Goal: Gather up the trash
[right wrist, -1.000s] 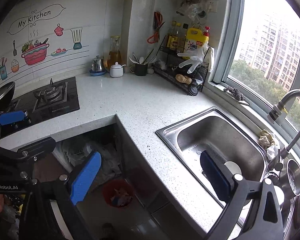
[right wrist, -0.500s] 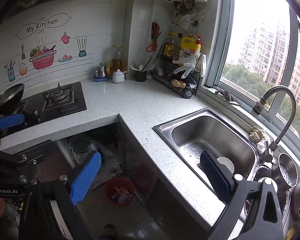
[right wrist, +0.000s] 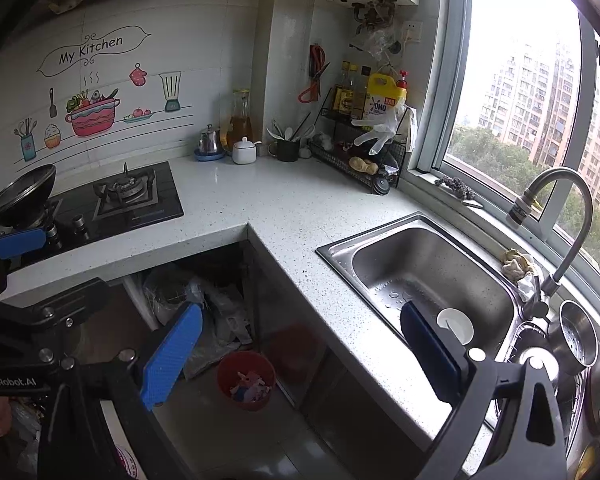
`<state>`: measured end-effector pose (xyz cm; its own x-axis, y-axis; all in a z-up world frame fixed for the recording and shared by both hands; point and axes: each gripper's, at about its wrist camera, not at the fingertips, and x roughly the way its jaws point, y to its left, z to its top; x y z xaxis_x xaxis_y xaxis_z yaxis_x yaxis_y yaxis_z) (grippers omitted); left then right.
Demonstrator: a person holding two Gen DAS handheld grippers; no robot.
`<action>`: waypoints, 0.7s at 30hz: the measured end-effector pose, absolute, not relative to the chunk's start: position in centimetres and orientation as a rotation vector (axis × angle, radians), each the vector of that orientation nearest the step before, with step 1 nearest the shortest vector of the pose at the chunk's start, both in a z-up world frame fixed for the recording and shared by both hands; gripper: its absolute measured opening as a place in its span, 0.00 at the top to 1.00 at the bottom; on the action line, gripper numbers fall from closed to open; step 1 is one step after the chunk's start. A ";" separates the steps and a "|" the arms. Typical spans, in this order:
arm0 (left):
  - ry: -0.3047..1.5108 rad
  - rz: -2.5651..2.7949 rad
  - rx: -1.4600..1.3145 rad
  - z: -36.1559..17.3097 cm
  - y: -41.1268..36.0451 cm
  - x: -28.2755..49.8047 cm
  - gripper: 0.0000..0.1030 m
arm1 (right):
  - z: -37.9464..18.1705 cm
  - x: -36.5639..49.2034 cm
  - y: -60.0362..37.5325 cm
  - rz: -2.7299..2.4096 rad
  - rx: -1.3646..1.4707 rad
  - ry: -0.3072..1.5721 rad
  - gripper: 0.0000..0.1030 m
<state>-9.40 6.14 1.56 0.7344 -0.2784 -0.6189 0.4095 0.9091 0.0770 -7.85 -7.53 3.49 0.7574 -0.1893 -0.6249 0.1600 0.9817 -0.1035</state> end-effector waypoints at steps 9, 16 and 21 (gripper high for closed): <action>0.623 -0.359 0.208 2.0 6.3 -9.4 0.00 | 3.7 -8.3 -7.5 -0.180 -0.052 0.681 0.03; 0.626 -0.366 0.198 1.8 6.2 -9.4 0.00 | 3.8 -8.4 -8.1 -0.171 -0.063 0.672 0.03; 0.633 -0.371 0.196 1.7 5.8 -9.5 0.00 | 3.7 -8.5 -8.3 -0.172 -0.066 0.680 0.03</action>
